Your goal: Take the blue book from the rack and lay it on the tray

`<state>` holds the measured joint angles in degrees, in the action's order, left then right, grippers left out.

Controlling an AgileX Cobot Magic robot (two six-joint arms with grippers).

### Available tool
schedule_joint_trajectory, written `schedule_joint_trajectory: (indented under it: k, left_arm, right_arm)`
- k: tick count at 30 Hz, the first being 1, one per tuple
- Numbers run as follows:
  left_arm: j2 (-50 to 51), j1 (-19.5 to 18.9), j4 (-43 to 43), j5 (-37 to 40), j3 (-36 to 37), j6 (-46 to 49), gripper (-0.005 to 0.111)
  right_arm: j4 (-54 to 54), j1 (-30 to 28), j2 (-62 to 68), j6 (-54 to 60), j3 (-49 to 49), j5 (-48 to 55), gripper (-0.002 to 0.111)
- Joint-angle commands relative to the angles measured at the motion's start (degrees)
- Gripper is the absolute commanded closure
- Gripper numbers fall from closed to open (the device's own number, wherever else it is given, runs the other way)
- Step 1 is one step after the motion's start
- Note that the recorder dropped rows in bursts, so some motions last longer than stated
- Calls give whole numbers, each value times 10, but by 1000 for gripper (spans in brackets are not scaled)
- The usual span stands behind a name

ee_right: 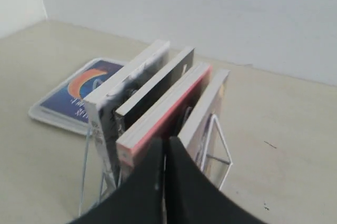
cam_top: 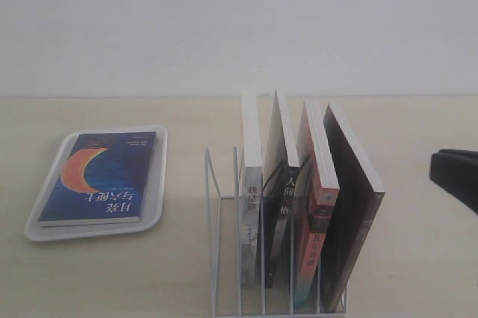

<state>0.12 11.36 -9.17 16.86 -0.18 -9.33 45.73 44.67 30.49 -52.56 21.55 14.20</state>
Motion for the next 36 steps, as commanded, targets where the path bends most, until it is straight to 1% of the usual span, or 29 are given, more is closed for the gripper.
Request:
schedule_joint_trajectory:
  k: [1,3,7,13,17,25,28,36]
  left_arm:
    - [-1,-2,2,-1,2,2,103]
    - [-1,-2,2,-1,2,2,103]
    - [-1,-2,2,-1,2,2,103]
    - [-1,-2,2,-1,2,2,103]
    - [-1,-2,2,-1,2,2,103]
    - [-1,-2,2,-1,2,2,103]
    - [-1,-2,2,-1,2,2,103]
    - [-1,-2,2,-1,2,2,103]
  right_arm:
    - [-3,-101,-43,-54,-37,-62,108]
    - [-3,-145,-56,-88,-51,-77,108]
    - [-5,-211,-89,-128,-79,-95,108]
    - [-5,-269,-158,-163,-122,-118,108]
    - [-5,-290,-208,-163,-150,-142,108]
    - [-5,-333,-293,-164,-206,-153,108]
    - [-5,-343,-305,-164,-216,-153,108]
    - [-5,-344,-305,-165,-216,-145,108]
